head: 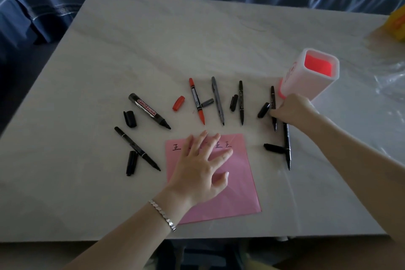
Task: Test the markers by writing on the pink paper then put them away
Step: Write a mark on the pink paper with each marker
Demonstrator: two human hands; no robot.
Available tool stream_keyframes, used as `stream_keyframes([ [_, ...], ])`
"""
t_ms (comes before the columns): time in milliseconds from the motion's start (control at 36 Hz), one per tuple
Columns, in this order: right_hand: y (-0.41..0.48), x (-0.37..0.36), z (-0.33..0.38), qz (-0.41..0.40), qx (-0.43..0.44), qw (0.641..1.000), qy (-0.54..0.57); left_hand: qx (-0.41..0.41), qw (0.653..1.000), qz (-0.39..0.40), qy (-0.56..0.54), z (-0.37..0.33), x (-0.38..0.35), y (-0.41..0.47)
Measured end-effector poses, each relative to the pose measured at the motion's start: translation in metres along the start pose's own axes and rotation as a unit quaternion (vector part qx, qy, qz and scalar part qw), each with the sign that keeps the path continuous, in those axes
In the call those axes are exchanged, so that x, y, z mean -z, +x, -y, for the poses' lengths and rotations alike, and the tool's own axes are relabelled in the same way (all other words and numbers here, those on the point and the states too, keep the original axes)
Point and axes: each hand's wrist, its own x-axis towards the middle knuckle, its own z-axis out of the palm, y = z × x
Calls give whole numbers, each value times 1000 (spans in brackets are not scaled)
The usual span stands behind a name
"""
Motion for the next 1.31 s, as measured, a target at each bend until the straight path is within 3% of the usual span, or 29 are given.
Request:
stream_keyframes([
  [83,1,1,0,11,-21,999,44,1,1000,2,1,0,1,0],
  [167,-6,7,0,28,-38,982,185,2,1000,5,-3,0,1,0],
  [306,-35,24,1,4,-11,888,460,2,1000,3,-7,0,-1,0],
  [444,-81,6,8,-71,43,803,590,-1,1000,5,2,0,0,0],
  [639,-120,-50,17,-65,134,800,581,2,1000,16,10,-2,1,0],
  [917,-120,-68,28,-133,59,814,563,10,999,50,-10,-9,10,6],
  [1111,-121,-74,29,-157,43,813,559,-7,1000,14,-2,-9,3,8],
  [1306,-114,-76,32,-194,31,814,547,2,999,38,-18,-9,4,8],
])
